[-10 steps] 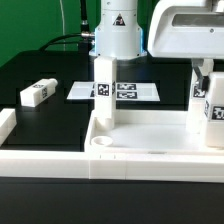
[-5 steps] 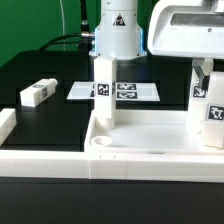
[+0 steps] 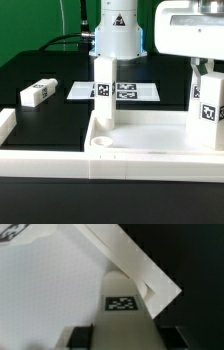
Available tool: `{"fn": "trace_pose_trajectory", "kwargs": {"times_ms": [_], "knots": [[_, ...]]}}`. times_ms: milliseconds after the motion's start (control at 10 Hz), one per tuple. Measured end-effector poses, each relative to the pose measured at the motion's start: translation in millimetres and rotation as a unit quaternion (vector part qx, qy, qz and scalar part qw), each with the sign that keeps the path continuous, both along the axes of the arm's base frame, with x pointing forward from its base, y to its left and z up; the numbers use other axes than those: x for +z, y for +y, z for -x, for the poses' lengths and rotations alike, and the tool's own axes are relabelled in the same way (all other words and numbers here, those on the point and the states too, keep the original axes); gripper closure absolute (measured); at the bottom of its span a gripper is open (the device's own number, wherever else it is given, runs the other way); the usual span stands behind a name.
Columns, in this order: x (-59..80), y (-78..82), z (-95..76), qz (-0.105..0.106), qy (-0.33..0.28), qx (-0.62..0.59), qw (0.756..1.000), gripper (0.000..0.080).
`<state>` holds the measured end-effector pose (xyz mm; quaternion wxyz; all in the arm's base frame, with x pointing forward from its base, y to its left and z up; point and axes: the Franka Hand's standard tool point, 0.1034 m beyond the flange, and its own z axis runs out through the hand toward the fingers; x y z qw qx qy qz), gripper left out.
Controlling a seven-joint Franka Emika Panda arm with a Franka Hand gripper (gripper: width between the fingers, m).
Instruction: Assemble desk
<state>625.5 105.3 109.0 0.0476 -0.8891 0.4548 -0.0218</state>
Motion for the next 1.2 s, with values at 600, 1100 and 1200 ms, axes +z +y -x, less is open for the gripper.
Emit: {"fn": "trace_pose_trajectory", "kwargs": {"times_ms": [600,1100,1200], "knots": [[-0.2,0.4,-1.8,-0.025,0.011,-0.197,0.98,0.0509],[0.2,5.9,-1.0,-0.016,0.01,-0.106,0.994,0.0187],[0.0,4.2,-1.2,-0.012,0.006,-0.062,0.998,0.0157]]}}
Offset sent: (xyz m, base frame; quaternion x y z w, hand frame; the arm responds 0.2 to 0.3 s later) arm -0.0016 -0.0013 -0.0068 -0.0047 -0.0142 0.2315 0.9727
